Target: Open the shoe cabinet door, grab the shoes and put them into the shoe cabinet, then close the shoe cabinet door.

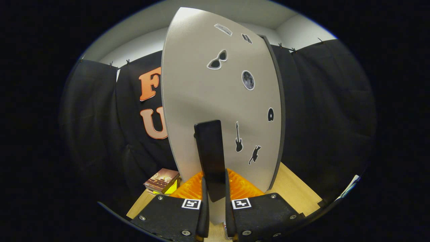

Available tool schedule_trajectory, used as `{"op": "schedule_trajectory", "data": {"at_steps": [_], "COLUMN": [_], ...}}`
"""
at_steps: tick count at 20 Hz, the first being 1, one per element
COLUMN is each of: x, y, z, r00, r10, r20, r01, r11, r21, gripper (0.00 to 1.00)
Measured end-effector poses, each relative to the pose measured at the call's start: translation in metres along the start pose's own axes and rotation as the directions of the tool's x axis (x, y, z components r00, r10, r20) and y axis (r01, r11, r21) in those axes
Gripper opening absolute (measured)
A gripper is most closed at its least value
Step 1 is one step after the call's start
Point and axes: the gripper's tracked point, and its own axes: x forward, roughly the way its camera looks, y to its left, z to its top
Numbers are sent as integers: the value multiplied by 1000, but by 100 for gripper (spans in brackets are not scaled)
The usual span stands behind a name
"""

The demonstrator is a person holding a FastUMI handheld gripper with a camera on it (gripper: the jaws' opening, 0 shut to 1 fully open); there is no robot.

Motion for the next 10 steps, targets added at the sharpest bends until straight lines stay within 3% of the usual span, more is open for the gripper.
{"op": "schedule_trajectory", "data": {"at_steps": [4,10], "x": [-14,-26], "y": [-27,-51], "z": [1,-1], "r00": [998,998], "r10": [-55,-69], "r20": [10,5], "r01": [55,69], "r11": [998,996], "r21": [-8,56], "gripper": [19,14]}}
